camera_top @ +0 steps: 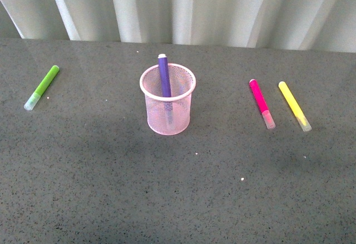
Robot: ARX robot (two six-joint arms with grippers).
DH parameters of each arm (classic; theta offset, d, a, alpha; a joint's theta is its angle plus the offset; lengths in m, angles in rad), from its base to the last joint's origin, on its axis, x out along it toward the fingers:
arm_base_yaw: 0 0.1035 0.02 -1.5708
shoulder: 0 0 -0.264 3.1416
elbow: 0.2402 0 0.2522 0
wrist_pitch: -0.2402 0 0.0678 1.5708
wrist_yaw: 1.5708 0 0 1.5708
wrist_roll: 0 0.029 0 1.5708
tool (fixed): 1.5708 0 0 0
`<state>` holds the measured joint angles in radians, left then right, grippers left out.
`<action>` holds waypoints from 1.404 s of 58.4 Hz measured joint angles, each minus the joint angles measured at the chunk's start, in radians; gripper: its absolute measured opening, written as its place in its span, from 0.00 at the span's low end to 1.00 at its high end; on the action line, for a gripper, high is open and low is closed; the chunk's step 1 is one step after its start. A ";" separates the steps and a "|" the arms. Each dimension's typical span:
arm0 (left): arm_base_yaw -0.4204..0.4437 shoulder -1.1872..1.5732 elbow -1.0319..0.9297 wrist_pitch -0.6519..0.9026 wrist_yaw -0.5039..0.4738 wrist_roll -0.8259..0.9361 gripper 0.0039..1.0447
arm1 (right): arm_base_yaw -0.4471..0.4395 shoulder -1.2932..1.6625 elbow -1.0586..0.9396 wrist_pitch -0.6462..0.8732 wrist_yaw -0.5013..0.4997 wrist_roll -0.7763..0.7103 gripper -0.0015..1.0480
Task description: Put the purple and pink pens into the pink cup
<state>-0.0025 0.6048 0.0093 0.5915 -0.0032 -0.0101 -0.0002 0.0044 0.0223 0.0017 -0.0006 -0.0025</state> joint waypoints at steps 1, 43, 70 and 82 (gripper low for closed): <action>0.000 -0.013 0.000 -0.012 0.000 0.000 0.03 | 0.000 0.000 0.000 0.000 0.000 0.000 0.93; 0.000 -0.384 0.000 -0.366 0.002 0.002 0.03 | 0.000 0.000 0.000 0.000 0.000 0.000 0.93; 0.000 -0.600 0.000 -0.590 0.003 0.002 0.03 | 0.000 0.000 0.000 0.000 0.000 0.000 0.93; 0.000 -0.601 0.000 -0.591 0.003 0.002 0.33 | -0.002 0.001 0.000 -0.002 -0.008 0.007 0.93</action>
<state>-0.0025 0.0040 0.0093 0.0006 -0.0006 -0.0078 -0.0017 0.0051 0.0227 0.0002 -0.0086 0.0048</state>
